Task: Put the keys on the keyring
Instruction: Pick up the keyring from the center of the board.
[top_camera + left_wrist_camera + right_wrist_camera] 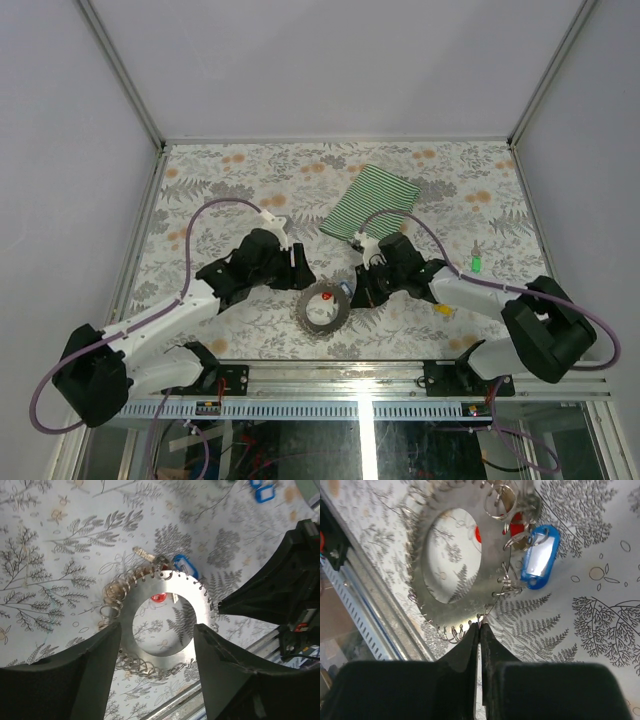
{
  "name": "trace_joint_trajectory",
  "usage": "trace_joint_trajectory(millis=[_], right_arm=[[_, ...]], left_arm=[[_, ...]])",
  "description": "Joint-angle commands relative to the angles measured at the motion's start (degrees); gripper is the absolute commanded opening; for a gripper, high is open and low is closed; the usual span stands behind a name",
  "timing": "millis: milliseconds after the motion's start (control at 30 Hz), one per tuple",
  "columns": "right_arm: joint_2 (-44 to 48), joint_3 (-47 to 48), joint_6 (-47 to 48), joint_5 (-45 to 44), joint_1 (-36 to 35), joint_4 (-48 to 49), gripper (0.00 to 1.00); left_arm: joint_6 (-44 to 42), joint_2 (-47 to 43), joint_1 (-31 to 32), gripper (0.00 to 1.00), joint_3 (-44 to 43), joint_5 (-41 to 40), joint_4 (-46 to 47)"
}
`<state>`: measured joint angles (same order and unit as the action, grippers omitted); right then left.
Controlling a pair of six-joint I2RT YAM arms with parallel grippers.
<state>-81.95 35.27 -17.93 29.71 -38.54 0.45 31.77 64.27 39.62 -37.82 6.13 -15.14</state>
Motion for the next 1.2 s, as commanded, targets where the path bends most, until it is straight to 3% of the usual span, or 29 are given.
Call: trace_joint_trajectory(millis=[0,133,233,367,533,867,1167], right_arm=[[8.1,1.2,2.2,2.8,0.3,0.6,0.0],[13.4,2.8,3.7,3.8,0.2,-0.4,0.0],[15.7,4.0,3.9,5.7,0.2,-0.5,0.0],[19.2,6.6,3.8,6.0,0.0,-1.3,0.0],[21.5,13.1,1.9,0.3,0.0,-6.5,0.0],[23.7,21.7,-8.0,-11.5,0.1,-11.2,0.0],[24.2,27.2,-16.3,-14.5,0.1,-14.8,0.0]], left_arm=[[-2.6,-4.4,0.3,0.64,-2.9,-1.2,2.2],[-4.5,-8.3,0.3,0.8,-3.6,-0.3,4.2],[-6.1,-10.4,0.3,0.87,-5.1,0.4,5.3],[-7.2,-11.7,0.6,0.88,-7.6,-0.6,6.3],[-8.6,-12.3,1.9,0.84,-9.6,0.0,10.8],[-23.1,-13.4,12.8,0.81,-11.8,-7.0,16.3],[-34.3,-14.1,21.1,0.81,-6.2,-13.7,28.3]])
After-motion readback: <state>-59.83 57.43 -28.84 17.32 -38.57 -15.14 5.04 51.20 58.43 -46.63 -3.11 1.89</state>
